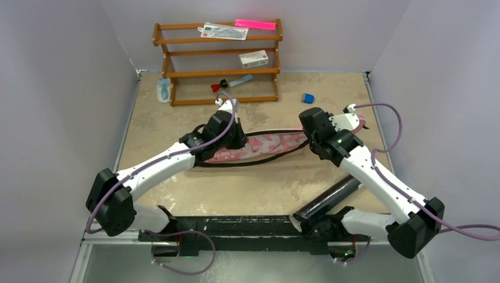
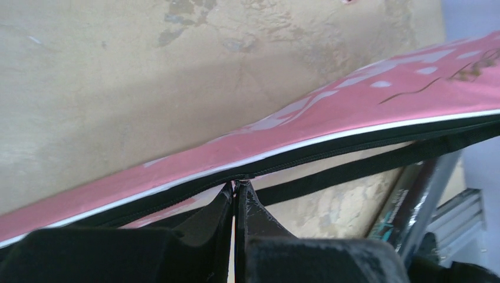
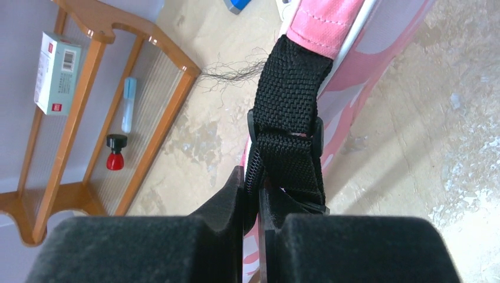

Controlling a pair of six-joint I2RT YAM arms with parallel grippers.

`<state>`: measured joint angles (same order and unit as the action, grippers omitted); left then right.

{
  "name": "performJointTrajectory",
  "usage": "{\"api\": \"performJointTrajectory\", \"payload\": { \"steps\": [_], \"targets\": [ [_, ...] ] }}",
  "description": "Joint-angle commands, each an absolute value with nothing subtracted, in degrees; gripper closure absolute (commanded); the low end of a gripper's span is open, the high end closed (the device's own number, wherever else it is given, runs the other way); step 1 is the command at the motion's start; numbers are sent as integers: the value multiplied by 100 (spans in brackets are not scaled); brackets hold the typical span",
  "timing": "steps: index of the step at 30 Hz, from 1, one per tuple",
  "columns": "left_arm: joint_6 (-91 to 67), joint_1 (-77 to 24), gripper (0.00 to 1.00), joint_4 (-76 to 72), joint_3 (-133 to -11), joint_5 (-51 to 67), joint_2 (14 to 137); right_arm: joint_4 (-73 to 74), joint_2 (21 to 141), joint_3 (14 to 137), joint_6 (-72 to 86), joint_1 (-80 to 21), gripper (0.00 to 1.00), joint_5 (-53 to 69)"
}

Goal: Pack up the badminton gear
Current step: Zip the racket bag at the center of the board.

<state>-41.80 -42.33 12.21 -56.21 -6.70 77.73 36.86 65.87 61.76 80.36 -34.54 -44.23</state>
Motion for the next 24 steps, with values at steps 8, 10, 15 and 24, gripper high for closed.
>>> {"api": "performJointTrajectory", "payload": {
  "steps": [8,10,15,24],
  "targets": [
    [-3136,-3126,100,2780,-5660,-613,7353,3609,6495,6397,7584,-3310,100,-5796],
    [-3252,-3035,100,2957,-5667,-681,7274,3399,6435,6352,7338,-3234,100,-5857],
    [-3265,-2726,100,3353,-5637,-645,7049,2733,6150,6249,6718,-2976,100,-5932],
    [-2824,-1206,100,3801,-5544,-106,7024,1866,5925,5796,6374,-2859,100,-5712]
  ]
}}
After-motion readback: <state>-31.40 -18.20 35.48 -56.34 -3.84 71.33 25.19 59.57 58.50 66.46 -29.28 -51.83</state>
